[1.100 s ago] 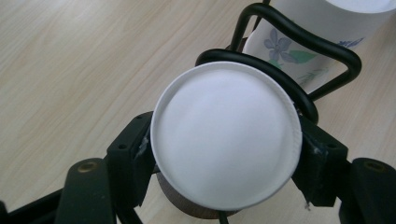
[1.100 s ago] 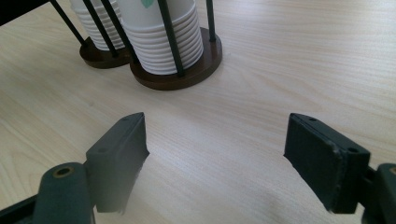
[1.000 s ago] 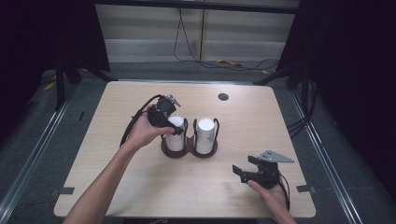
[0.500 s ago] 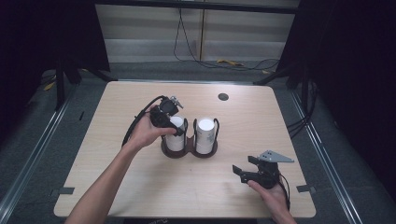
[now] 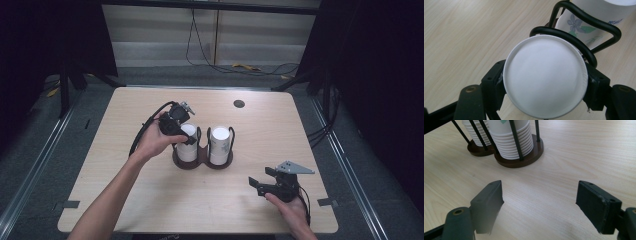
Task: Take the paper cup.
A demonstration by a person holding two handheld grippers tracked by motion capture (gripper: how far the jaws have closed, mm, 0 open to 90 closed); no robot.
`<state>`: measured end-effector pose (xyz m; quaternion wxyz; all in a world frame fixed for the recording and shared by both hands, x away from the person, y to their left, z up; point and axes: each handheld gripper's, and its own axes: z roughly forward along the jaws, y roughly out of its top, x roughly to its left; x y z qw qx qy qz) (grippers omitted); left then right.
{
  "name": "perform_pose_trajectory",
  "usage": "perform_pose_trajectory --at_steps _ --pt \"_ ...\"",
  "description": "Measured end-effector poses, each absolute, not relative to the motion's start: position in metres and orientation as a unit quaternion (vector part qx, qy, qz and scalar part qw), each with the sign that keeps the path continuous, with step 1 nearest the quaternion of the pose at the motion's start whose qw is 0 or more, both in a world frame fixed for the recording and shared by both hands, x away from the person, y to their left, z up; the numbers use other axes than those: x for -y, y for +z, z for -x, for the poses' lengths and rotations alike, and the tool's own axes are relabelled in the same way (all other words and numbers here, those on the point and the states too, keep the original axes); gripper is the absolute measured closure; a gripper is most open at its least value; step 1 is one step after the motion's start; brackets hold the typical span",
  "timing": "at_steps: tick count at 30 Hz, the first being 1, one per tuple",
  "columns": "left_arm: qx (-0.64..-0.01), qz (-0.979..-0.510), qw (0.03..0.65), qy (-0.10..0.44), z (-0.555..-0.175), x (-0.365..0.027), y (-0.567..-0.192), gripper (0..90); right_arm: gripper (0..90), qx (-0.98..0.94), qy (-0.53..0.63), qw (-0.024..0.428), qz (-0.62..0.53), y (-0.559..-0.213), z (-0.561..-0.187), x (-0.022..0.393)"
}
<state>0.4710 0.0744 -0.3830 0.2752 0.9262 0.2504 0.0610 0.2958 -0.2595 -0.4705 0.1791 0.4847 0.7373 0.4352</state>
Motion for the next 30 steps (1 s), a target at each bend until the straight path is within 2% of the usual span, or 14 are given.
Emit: perform_pose_trajectory --at_steps 10,30 --pt "-0.249 -0.931 0.258 0.065 -0.4715 -0.0696 -0.385 30.0 21.3 -0.736 0.436 0.175 -0.487 -0.4708 -0.2961 0.2591" --pt "-0.257 -0.926 0.267 0.071 -0.4706 -0.0713 -0.3776 32.9 21.5 -0.735 0.438 0.175 -0.487 -0.4703 -0.2958 0.2604"
